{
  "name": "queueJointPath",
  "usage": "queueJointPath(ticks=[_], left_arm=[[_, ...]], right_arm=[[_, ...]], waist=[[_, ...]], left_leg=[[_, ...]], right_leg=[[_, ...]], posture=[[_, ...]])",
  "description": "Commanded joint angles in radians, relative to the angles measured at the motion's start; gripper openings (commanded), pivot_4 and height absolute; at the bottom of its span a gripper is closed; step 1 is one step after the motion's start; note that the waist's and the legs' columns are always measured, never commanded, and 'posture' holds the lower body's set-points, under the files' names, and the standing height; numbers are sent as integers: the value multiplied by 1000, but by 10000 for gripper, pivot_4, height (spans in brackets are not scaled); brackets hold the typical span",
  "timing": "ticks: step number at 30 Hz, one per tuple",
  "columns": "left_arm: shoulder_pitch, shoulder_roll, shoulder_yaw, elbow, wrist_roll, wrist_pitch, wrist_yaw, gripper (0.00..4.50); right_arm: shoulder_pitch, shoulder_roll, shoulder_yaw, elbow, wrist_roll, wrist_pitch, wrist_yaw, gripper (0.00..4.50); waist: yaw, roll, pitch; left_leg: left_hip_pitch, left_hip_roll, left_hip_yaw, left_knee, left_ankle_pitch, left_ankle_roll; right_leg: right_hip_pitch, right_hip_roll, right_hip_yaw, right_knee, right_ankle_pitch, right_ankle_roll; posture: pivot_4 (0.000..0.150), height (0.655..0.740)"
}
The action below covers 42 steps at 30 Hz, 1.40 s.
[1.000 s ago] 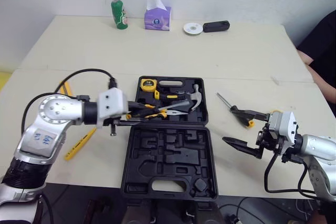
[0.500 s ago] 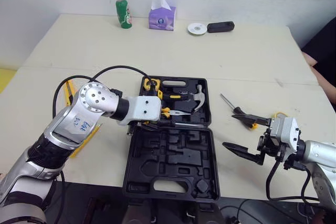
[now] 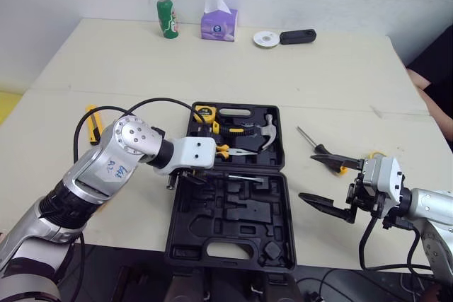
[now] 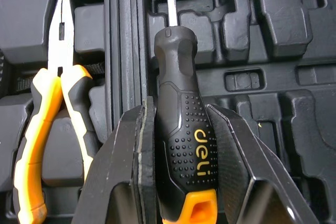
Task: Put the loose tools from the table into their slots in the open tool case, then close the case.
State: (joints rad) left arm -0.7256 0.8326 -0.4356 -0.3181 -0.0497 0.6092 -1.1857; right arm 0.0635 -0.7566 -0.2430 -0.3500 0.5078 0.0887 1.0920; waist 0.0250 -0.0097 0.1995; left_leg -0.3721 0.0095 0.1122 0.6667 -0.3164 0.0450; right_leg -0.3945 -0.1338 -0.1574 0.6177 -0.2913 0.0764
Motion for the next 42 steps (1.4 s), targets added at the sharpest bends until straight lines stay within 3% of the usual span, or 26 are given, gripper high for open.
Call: queueJointPath(ticks=[1,15,37,42], left_arm=[[-33,-20,-2,-16,3,30,-6,10788],[-39,6,-26,22,63,13,-28,10788],[-44,-55,-56,77,132,-34,-8,10788],[-62,-85,-20,62,96,-63,-10,33316]], right_arm=[[6,-6,-15,-31,7,-5,-8,45000],[16,10,7,-44,-13,-15,-26,45000],[44,34,29,-62,-25,-30,-65,45000],[46,37,32,-53,-28,-37,-67,45000]], waist=[[1,0,0],[1,0,0],[4,0,0],[3,0,0]], left_leg=[[0,0,0,0,0,0],[0,0,0,1,0,0],[0,0,-1,3,0,0],[0,0,-1,5,0,1]], right_leg=[[0,0,0,0,0,0],[0,0,0,0,0,0],[2,0,0,2,0,0],[2,-1,0,2,0,0]], posture=[[1500,7400],[1500,7400],[1500,7400],[1500,7400]])
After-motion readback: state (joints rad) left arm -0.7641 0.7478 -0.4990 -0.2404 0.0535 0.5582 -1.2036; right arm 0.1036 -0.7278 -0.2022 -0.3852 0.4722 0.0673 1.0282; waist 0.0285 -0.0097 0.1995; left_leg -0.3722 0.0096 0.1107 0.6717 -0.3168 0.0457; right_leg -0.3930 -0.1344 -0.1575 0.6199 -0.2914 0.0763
